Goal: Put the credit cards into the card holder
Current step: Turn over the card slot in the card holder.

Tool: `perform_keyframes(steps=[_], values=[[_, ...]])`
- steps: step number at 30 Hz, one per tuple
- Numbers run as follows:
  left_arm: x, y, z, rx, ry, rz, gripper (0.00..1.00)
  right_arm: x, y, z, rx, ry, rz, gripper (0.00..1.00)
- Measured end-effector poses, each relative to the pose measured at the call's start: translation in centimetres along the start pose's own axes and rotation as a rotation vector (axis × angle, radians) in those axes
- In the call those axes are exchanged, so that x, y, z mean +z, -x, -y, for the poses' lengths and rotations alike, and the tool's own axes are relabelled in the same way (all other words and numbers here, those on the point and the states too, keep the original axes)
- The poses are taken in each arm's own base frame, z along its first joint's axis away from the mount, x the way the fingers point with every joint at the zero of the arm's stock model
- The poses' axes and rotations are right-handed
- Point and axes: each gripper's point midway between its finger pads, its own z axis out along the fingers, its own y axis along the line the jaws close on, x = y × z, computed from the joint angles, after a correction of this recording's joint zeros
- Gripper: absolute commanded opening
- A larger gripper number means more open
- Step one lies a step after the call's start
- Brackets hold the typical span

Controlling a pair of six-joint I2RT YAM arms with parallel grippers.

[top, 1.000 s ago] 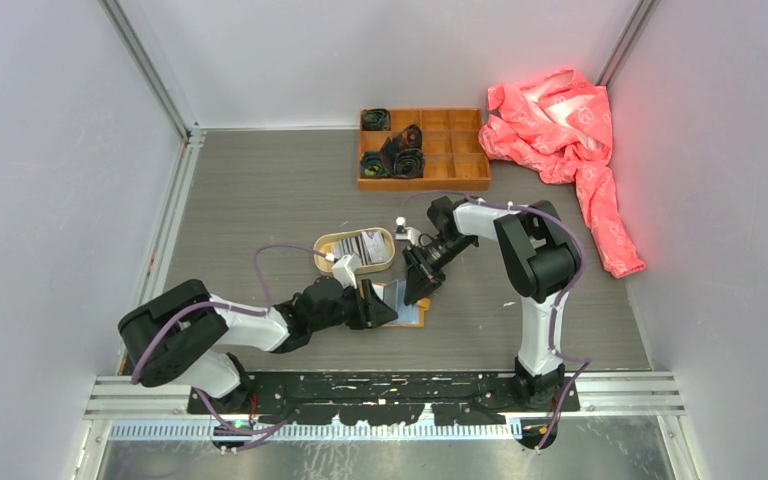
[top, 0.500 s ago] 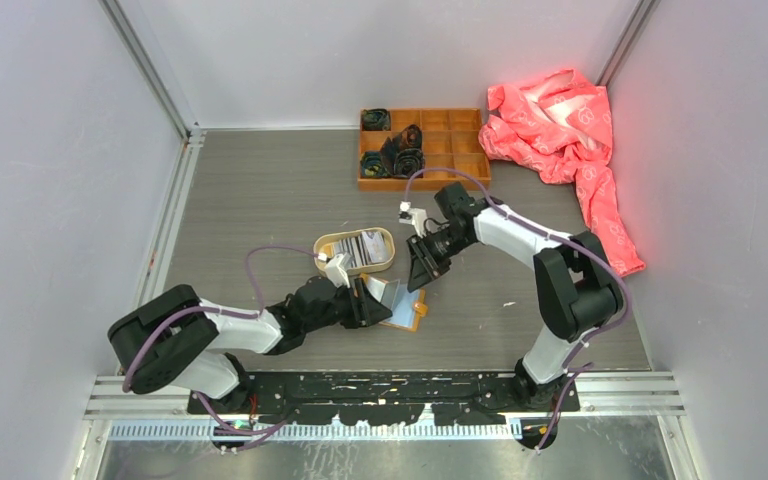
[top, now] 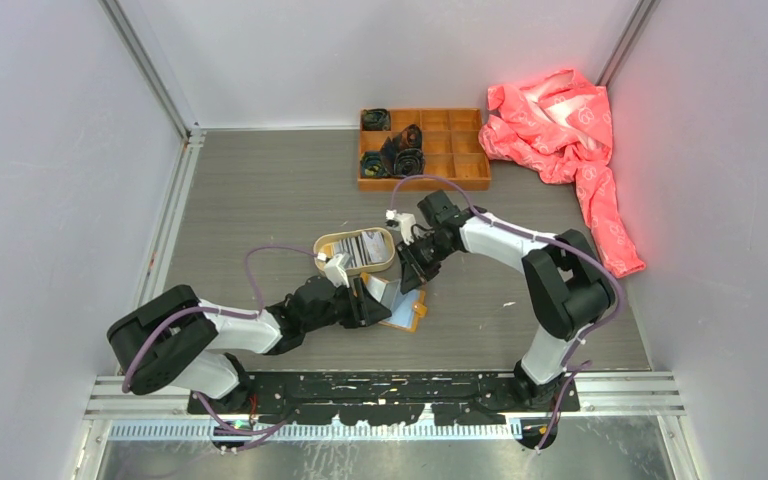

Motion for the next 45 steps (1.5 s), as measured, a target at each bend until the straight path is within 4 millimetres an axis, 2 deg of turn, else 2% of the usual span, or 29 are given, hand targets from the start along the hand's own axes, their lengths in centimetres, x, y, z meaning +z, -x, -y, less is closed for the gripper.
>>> perform_keyframes(steps=[6,11,16,19,23,28,31,35,40,42,45], values=[[0.0,-0.1,0.0,0.000,-0.003,-0.007,0.49,1.3,-0.7,1.2,0.022,-0.053,-0.036,0.10],[0.0,-0.2,0.0,0.003,-0.005,-0.014,0.54,1.7,-0.6,1.1,0.031,-0.051,-0.037,0.11],[-0.7,-0.1,0.0,0.032,0.006,-0.022,0.56,1.7,0.4,0.5,0.020,-0.029,-0.013,0.11],[-2.1,1.0,0.9,0.069,0.012,0.005,0.56,1.7,1.5,0.0,0.004,-0.017,0.003,0.11],[-4.4,3.6,1.5,0.124,0.056,0.097,0.59,2.6,3.2,-0.8,-0.040,-0.004,0.012,0.12],[-7.0,5.3,-0.4,0.155,0.152,0.188,0.74,4.5,4.4,-1.5,-0.087,-0.005,-0.011,0.12],[-7.7,4.6,-2.5,0.148,0.195,0.191,0.79,5.8,5.0,-1.3,-0.095,-0.004,-0.028,0.12],[-7.7,2.9,-5.2,0.145,0.259,0.144,0.80,6.6,4.1,-0.5,-0.070,-0.006,-0.065,0.12],[-7.0,2.1,-6.6,0.141,0.300,0.095,0.76,5.7,3.9,-0.8,-0.079,0.025,-0.070,0.14],[-6.6,1.9,-7.2,0.133,0.315,0.076,0.74,4.8,3.8,-1.3,-0.100,0.050,-0.071,0.14],[-5.6,2.6,-7.0,0.115,0.304,0.079,0.66,2.8,4.0,-2.2,-0.140,0.082,-0.054,0.14]])
